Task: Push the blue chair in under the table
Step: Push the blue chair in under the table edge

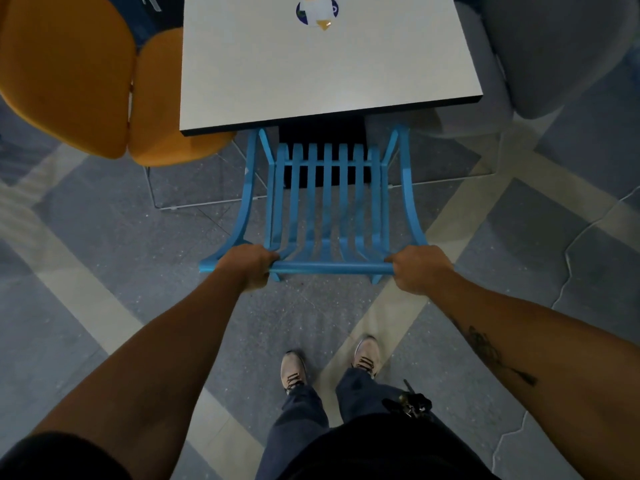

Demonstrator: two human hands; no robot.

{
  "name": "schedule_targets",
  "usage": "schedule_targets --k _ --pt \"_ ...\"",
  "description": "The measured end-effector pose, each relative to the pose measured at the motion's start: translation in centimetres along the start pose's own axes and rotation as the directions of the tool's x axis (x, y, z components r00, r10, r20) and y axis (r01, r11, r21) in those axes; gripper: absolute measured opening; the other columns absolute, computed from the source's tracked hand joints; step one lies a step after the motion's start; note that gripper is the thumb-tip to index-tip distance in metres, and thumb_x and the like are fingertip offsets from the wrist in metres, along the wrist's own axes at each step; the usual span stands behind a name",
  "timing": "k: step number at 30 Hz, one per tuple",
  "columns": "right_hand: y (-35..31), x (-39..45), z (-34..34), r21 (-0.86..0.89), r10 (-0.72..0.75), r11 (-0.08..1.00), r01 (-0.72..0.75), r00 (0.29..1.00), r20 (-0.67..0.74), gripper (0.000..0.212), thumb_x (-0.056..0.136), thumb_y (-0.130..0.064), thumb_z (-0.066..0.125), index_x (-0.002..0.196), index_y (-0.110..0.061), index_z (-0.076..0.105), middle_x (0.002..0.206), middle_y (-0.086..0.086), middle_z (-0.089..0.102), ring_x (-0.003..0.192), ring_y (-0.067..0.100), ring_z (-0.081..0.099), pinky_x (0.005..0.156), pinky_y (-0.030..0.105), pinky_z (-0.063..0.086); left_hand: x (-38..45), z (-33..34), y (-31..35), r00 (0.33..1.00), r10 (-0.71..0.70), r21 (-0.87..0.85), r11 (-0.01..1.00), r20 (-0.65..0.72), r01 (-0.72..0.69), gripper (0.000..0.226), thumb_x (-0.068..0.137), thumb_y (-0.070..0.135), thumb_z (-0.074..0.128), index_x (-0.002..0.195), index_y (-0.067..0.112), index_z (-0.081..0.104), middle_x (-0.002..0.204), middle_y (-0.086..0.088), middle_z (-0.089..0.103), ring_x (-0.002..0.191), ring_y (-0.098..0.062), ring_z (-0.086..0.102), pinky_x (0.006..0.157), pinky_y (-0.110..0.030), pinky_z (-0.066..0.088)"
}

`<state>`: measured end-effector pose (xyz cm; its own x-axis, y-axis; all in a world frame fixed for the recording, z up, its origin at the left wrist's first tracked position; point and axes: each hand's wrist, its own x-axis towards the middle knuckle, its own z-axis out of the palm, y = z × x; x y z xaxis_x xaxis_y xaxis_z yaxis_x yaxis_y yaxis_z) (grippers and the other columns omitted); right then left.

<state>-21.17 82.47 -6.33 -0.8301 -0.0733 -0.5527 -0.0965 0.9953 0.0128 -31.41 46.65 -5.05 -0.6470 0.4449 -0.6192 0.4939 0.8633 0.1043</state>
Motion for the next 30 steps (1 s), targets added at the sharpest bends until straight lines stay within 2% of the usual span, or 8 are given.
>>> schedule_targets --k 6,10,15,19,22,30 --pt "-0.4 0.5 -0.2 0.024 -0.019 1.000 0.019 1.000 -0.002 0.034 0.093 -0.033 0.055 0.125 -0.041 0.064 0.098 -0.002 0.067 0.082 0.022 0.064 0.071 0.042 0.055 -0.2 0.7 -0.5 0.999 -0.012 -0.007 1.000 -0.053 0.011 0.035 0.101 0.020 0.063 0.134 0.033 0.069 0.113 -0.001 0.074 0.104 -0.024 0.071 0.095 -0.046 0.060" --pt "0.1 1.0 -0.5 0.010 -0.040 0.999 0.040 0.999 -0.010 0.031 0.093 -0.029 0.057 0.122 -0.036 0.066 0.098 0.001 0.068 0.083 0.025 0.066 0.070 0.041 0.056 0.0 0.7 -0.4 0.996 -0.020 -0.024 1.000 -0.083 0.018 0.036 0.100 0.021 0.065 0.134 0.034 0.070 0.113 0.000 0.074 0.102 -0.022 0.071 0.092 -0.043 0.059" --pt "1.0 2.3 -1.4 -0.031 -0.058 0.998 0.057 0.998 -0.037 0.029 0.092 -0.026 0.058 0.119 -0.030 0.068 0.096 0.002 0.066 0.078 0.024 0.062 0.063 0.037 0.044 0.8 -0.1 -0.5 0.995 -0.030 -0.008 1.000 -0.096 0.029 0.035 0.099 0.020 0.065 0.131 0.033 0.071 0.110 0.000 0.073 0.101 -0.023 0.071 0.092 -0.045 0.061" --pt "1.9 3.5 -2.1 -0.024 -0.029 0.999 0.029 0.999 -0.032 0.029 0.092 -0.027 0.058 0.119 -0.030 0.068 0.095 0.002 0.064 0.077 0.024 0.060 0.062 0.036 0.042 1.7 -1.0 0.0 0.994 -0.044 -0.012 0.999 -0.102 0.043 0.033 0.100 0.021 0.064 0.131 0.032 0.071 0.102 0.001 0.073 0.095 -0.022 0.071 0.093 -0.048 0.062" --pt "2.2 3.9 -2.0 -0.017 -0.021 1.000 0.020 1.000 -0.010 0.029 0.091 -0.027 0.059 0.117 -0.032 0.069 0.084 -0.002 0.055 0.067 0.019 0.049 0.059 0.035 0.041 1.9 -1.3 0.0 0.993 -0.060 0.004 0.998 -0.104 0.061 0.034 0.099 0.024 0.063 0.130 0.036 0.072 0.100 0.003 0.072 0.092 -0.021 0.070 0.089 -0.046 0.062" --pt "1.9 4.2 -2.7 -0.035 0.012 0.999 -0.010 0.998 0.059 0.040 0.091 -0.030 0.056 0.126 -0.047 0.065 0.081 -0.007 0.053 0.069 0.017 0.053 0.061 0.037 0.046 2.1 -1.6 0.6 0.987 -0.123 0.037 0.991 -0.099 0.127 0.032 0.096 0.036 0.070 0.128 0.039 0.074 0.101 0.005 0.073 0.093 -0.018 0.071 0.089 -0.046 0.064"
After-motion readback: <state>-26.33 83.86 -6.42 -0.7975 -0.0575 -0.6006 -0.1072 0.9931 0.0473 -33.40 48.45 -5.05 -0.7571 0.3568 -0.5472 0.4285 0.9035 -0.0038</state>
